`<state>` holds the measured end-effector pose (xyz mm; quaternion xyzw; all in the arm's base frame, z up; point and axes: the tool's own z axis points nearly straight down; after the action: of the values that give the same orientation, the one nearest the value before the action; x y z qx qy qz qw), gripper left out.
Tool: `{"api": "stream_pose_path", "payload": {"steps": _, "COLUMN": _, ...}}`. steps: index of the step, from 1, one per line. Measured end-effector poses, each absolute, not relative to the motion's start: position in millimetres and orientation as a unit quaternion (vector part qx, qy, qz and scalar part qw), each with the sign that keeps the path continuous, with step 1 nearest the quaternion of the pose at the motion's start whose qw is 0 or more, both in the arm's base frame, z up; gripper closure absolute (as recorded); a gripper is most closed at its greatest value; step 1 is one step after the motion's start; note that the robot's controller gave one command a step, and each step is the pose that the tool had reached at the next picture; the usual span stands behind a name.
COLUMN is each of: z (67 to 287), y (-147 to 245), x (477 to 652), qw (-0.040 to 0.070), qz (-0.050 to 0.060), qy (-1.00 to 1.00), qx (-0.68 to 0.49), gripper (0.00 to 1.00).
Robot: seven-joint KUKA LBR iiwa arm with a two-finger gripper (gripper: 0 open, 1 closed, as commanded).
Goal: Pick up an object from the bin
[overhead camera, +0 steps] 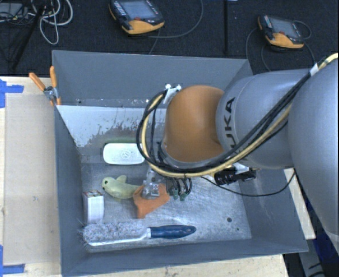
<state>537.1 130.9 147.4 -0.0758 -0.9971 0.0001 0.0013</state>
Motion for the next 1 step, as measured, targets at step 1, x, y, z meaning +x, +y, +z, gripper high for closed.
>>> {"api": "stream_pose_path", "payload": {"steps": 1, "z": 176.7, "y": 149.6, "x": 541.5, "qw": -0.003, "qz": -0.001, "qy": -0.995, "qx": -0.097, "gripper": 1.00}}
